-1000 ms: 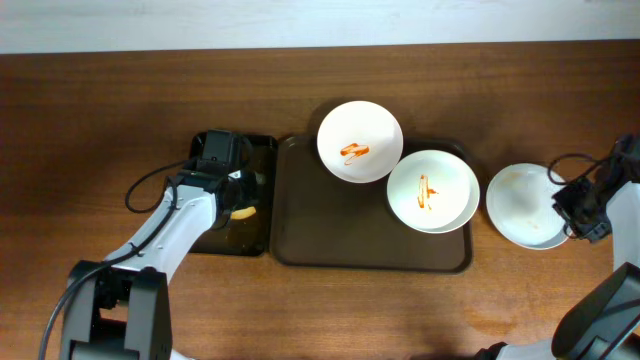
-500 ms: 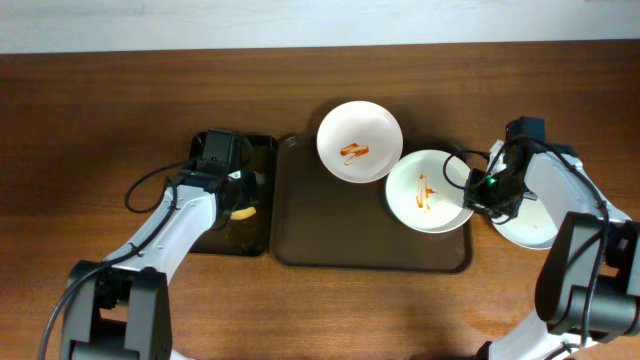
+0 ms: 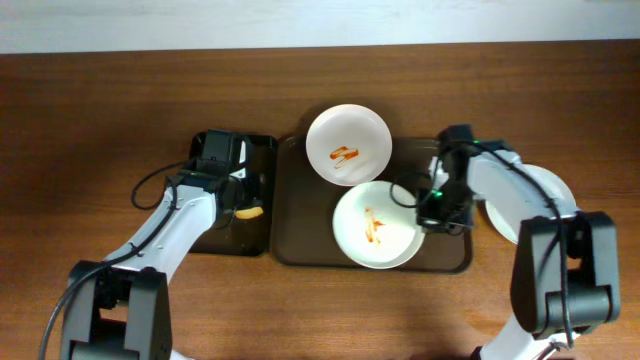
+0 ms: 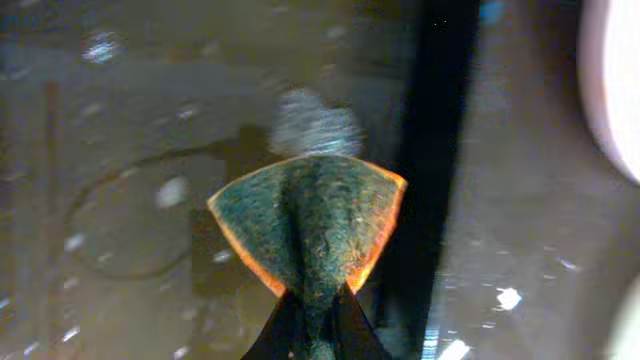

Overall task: Clean dirty plates on tray and stack at the side
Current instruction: 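Grasp the lower-left sauce plate rim with the right gripper, then scrub the held plate with the sponge in the left gripper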

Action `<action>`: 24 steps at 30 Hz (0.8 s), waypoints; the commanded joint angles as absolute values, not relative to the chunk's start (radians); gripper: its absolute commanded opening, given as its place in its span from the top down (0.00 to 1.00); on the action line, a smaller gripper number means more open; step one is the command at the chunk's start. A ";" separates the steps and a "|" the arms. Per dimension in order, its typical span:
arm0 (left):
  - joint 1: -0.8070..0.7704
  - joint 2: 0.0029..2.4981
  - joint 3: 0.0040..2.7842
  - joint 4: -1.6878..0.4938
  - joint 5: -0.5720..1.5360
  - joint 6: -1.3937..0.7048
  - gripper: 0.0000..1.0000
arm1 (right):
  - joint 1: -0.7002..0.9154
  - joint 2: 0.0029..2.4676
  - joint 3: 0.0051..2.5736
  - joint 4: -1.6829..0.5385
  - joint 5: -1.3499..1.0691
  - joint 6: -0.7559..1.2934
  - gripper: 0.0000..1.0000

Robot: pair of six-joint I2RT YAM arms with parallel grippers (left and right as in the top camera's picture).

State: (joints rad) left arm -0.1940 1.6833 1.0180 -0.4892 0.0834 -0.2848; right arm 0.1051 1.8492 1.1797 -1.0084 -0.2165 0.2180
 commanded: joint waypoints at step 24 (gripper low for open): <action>-0.691 1.946 1.016 -0.057 0.495 -0.644 1.00 | 0.198 1.854 1.176 -0.939 -0.224 0.297 0.96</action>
State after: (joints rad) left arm -0.6846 1.9072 1.0115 -0.0616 0.5026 -0.6334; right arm 0.1917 1.8492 1.1797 -0.9382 -0.2192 0.2886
